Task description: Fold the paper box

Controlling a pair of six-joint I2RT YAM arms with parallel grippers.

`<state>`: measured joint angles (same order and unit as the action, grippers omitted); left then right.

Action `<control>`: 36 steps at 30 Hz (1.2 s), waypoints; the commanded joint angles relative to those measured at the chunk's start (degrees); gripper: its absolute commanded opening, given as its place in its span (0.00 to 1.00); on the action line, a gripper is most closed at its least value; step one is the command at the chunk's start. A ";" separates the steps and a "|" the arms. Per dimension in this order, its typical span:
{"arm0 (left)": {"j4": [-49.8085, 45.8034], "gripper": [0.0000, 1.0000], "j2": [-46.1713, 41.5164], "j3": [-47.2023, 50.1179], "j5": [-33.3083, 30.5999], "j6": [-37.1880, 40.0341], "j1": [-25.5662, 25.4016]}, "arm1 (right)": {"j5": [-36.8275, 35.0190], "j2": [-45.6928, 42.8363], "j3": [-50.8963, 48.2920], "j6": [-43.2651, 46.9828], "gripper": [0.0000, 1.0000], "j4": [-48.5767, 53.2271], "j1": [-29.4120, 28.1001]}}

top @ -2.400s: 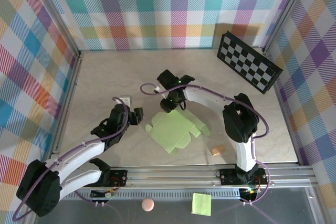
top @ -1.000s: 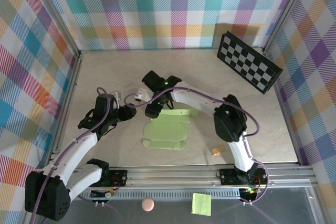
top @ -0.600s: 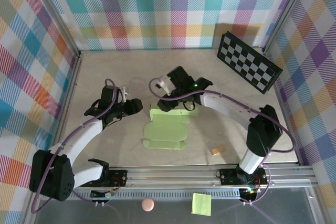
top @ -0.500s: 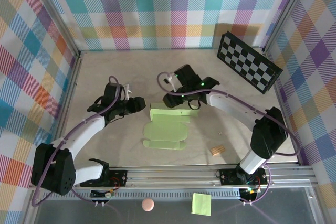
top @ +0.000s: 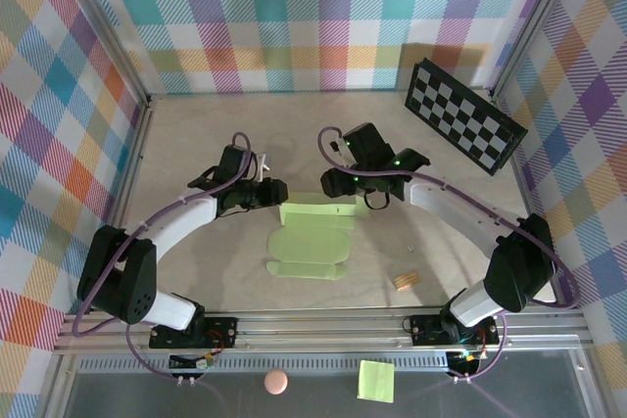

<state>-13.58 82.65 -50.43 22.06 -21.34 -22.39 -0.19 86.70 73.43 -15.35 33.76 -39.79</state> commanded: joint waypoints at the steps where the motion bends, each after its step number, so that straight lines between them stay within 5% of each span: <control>1: -1.38 0.31 0.19 -0.09 1.32 1.02 -0.55 | -1.73 -1.44 -0.57 -1.67 0.57 0.94 -0.11; 18: 3.63 0.24 -6.70 10.06 0.23 -2.79 -0.60 | 3.78 -3.14 -3.29 -11.26 0.57 3.81 -0.02; 36: 4.18 0.24 -5.78 10.89 0.22 -2.66 -0.60 | 11.79 2.35 -10.60 -19.60 0.56 -8.04 0.94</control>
<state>-5.93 76.20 -41.30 22.94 -23.59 -22.48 8.62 87.57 64.07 -32.05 29.39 -39.27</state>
